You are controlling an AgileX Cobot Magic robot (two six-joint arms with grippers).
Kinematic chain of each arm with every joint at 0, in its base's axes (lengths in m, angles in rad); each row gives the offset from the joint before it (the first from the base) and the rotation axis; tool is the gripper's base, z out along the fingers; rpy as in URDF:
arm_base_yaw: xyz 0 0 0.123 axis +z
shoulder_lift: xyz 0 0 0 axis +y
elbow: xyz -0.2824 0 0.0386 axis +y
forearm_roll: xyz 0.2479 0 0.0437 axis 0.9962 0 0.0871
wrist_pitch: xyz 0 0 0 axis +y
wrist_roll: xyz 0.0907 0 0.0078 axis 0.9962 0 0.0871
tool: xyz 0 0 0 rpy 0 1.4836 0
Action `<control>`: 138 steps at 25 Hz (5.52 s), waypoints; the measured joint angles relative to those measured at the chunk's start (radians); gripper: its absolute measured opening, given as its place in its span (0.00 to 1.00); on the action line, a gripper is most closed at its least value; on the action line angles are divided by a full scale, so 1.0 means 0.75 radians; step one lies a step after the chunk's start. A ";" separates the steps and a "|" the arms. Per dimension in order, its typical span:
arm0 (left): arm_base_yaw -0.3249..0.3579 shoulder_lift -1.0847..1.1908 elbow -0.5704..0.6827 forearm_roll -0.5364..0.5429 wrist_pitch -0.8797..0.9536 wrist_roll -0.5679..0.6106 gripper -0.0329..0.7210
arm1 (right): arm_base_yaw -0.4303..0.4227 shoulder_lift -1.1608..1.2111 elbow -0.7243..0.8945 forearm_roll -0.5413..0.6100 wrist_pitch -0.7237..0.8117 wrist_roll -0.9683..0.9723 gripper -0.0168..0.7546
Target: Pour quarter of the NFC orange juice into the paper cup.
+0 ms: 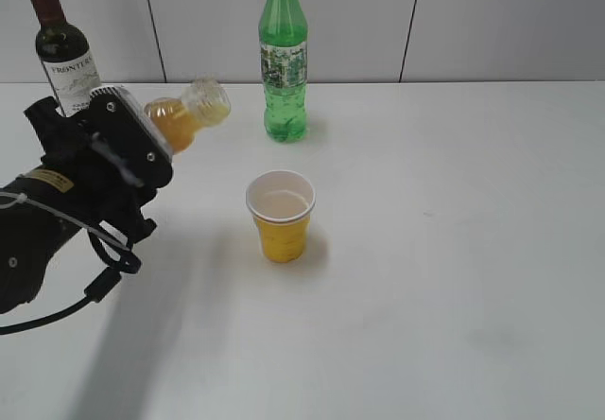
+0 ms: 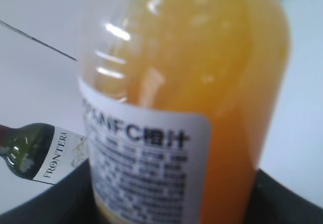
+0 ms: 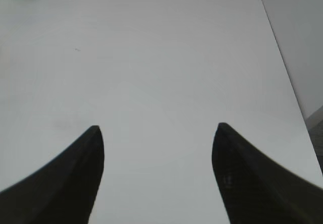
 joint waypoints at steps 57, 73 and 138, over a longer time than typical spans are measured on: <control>-0.076 0.031 -0.088 -0.118 0.041 0.617 0.64 | 0.000 0.000 0.000 -0.007 0.000 0.000 0.72; -0.076 0.031 -0.088 -0.111 0.020 0.670 0.64 | 0.000 0.000 0.000 -0.007 0.000 0.000 0.72; 0.405 0.758 -0.741 0.850 -0.219 -1.679 0.64 | 0.000 0.000 0.000 -0.007 -0.007 0.000 0.72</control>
